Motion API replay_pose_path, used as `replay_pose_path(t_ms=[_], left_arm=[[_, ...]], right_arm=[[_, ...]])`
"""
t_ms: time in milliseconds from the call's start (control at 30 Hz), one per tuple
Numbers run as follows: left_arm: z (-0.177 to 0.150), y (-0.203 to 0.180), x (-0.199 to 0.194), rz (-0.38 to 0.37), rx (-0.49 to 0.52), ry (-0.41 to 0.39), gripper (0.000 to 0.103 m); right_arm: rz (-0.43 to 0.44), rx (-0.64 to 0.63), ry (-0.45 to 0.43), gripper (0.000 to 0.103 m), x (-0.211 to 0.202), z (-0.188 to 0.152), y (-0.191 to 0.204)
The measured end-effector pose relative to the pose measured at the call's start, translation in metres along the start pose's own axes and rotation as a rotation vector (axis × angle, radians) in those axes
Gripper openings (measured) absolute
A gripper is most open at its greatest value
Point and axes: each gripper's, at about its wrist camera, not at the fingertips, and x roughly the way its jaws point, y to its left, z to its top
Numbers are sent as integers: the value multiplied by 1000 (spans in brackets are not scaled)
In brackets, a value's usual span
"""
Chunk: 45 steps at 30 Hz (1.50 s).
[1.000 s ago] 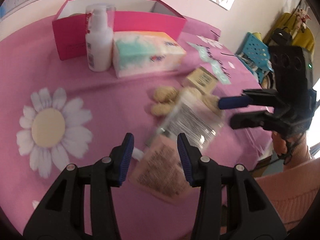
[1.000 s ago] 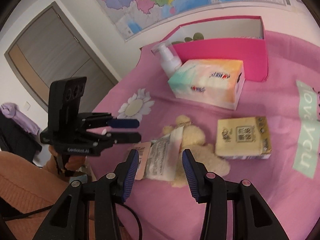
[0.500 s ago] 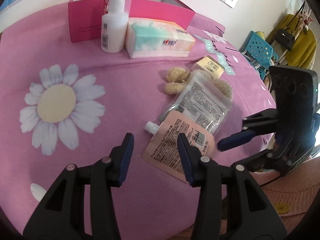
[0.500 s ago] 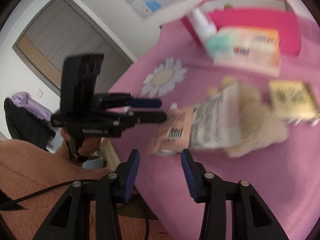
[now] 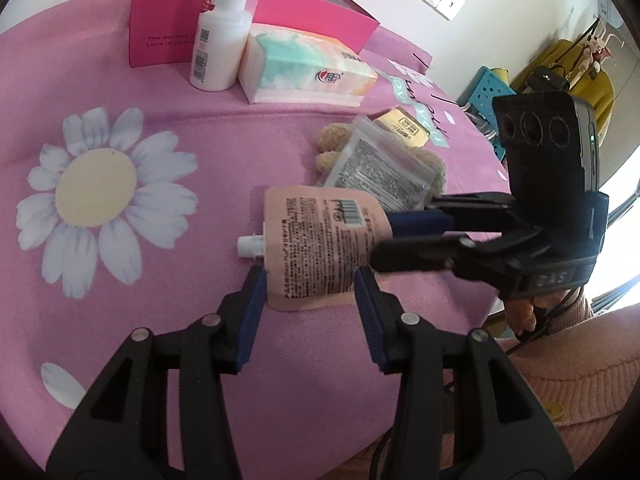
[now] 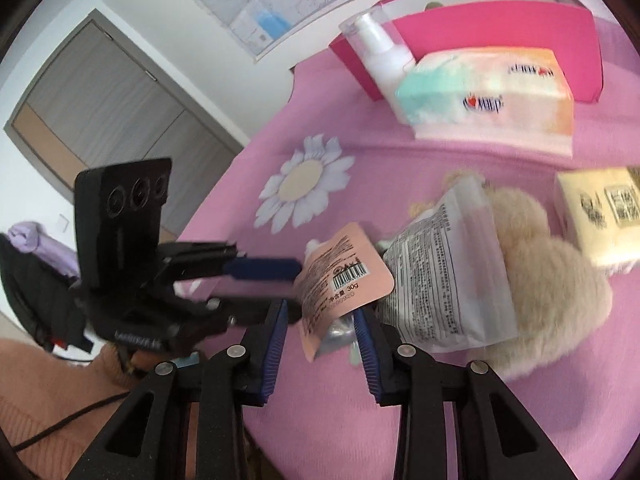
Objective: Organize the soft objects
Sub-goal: 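Carry the peach squeeze pouch over the pink box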
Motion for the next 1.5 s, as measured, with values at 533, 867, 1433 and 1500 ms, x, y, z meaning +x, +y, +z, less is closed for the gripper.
replay_pose_path(t_ms=[533, 867, 1433, 1500], left_arm=[[23, -11, -18, -32, -14, -83, 51], [82, -36, -34, -9, 70, -193, 51], [214, -41, -16, 136, 144, -233, 51], [223, -39, -11, 109, 145, -214, 49]], right_arm=[[-97, -71, -98, 14, -30, 16, 2], [-108, -113, -217, 14, -73, 54, 1], [-142, -111, -364, 14, -105, 154, -39], [-147, -104, -364, 14, -101, 165, -44]])
